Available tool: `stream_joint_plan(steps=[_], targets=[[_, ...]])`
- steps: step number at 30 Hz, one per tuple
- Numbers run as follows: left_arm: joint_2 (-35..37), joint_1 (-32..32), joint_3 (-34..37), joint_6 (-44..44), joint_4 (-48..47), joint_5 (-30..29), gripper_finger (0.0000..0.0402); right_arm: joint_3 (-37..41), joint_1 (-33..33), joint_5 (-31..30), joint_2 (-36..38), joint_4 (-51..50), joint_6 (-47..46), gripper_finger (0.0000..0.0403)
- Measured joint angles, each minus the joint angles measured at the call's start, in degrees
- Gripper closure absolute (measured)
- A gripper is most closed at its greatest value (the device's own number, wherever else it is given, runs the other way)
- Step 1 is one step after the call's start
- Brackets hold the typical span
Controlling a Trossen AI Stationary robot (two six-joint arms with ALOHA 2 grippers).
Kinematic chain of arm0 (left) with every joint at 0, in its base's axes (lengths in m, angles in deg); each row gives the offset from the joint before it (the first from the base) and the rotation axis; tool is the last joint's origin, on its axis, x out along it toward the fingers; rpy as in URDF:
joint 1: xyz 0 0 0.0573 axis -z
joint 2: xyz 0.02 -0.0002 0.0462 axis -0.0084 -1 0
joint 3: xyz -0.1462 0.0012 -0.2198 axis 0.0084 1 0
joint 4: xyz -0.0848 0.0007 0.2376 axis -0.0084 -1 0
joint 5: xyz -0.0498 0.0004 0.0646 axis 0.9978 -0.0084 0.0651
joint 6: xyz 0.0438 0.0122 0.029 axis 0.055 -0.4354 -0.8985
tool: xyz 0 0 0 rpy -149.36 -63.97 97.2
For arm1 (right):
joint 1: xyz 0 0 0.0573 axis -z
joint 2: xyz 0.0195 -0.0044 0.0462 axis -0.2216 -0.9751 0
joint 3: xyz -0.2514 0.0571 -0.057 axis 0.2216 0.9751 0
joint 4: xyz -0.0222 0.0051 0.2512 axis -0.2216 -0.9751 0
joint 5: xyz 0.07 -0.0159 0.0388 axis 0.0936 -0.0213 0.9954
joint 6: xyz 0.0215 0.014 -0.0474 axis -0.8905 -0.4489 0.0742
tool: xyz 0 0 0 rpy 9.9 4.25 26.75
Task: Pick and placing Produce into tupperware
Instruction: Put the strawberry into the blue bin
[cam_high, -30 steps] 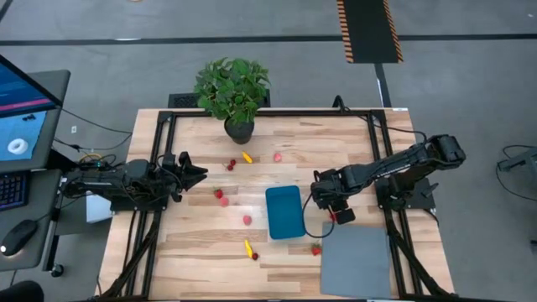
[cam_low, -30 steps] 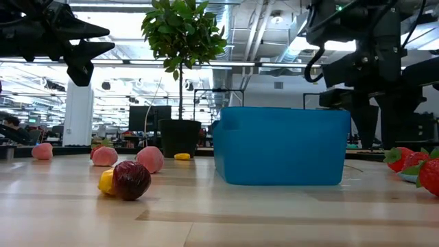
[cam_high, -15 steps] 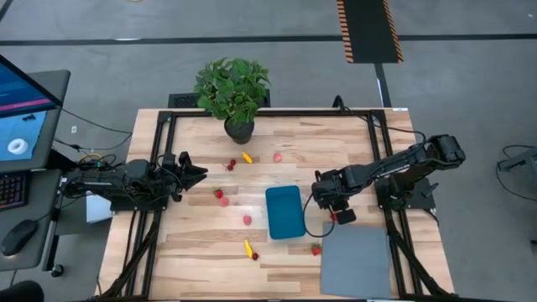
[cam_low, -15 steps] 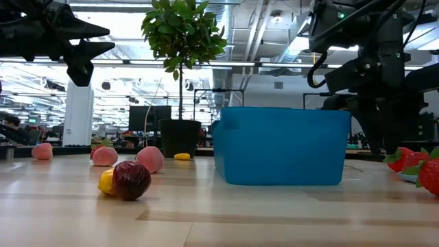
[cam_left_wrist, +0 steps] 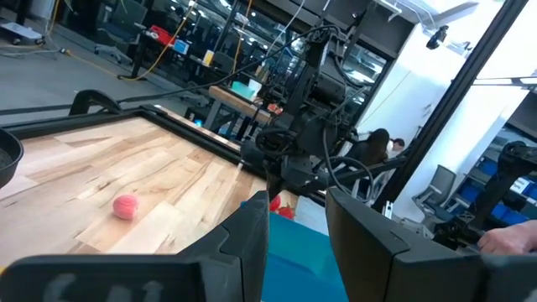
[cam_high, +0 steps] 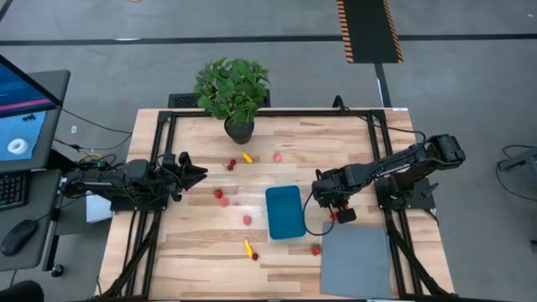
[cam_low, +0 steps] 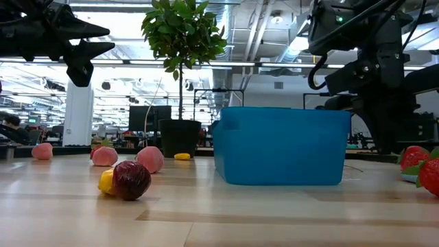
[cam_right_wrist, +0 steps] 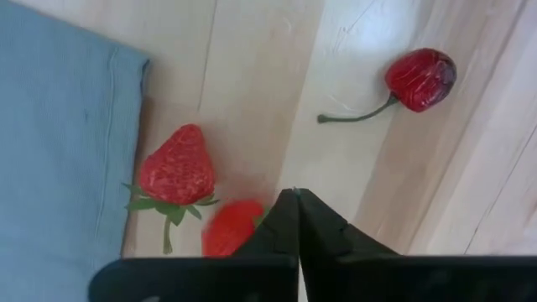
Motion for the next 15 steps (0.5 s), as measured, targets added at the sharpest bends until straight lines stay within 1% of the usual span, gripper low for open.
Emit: stream_joint_plan(steps=[5, 9, 15], targets=[[0.0, 0.0, 0.0, 0.0, 0.0, 0.0, 0.0292, 0.0, 0.4, -0.3, 0.0, 0.7, -0.5, 0.0378], [0.0, 0.0, 0.0, -0.1, 0.0, 0.0, 0.0292, 0.0, 2.0, -0.2, 0.0, 2.5, -0.6, 0.0392], [0.0, 0.0, 0.0, -0.5, -0.1, 0.0, 0.0292, -0.2, 4.6, -0.2, 0.4, 8.3, -1.5, 0.0391]])
